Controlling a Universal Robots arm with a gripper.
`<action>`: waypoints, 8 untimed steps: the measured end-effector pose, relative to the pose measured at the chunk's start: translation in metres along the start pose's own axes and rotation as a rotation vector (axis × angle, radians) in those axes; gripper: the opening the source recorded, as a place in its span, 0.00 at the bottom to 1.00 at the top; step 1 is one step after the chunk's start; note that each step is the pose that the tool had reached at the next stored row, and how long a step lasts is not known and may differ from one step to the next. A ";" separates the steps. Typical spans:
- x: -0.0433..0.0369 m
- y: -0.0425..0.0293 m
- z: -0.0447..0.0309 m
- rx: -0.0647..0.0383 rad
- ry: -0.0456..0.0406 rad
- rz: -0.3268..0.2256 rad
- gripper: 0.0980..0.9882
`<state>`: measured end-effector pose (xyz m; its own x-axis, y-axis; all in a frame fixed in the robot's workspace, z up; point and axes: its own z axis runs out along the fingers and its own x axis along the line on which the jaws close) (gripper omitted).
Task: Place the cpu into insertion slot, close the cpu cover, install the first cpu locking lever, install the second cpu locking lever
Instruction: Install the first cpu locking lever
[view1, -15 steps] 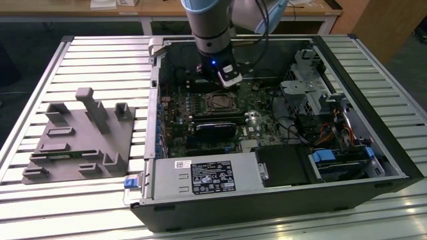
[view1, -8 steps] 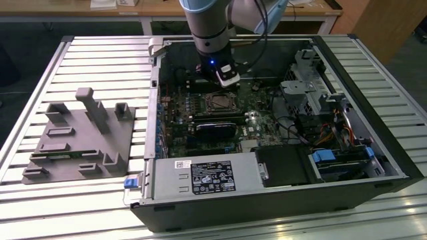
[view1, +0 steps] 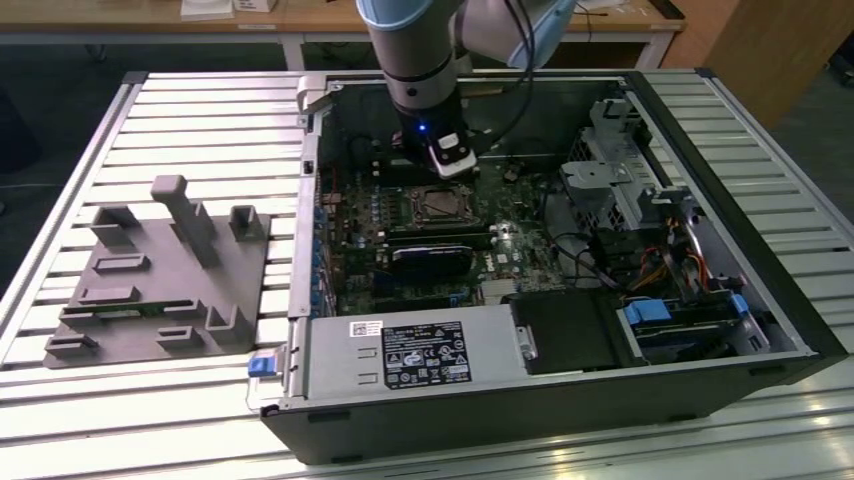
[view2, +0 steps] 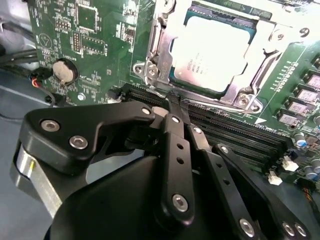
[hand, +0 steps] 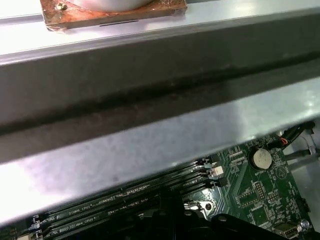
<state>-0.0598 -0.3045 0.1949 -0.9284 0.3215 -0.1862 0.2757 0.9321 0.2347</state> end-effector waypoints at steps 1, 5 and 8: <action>0.0002 -0.0002 0.0005 0.003 -0.0023 0.005 0.01; 0.0011 -0.0009 0.0023 0.014 -0.0115 0.027 0.01; 0.0015 -0.0012 0.0035 0.018 -0.0162 0.039 0.01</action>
<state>-0.0606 -0.3045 0.1909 -0.9128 0.3600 -0.1928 0.3160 0.9217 0.2247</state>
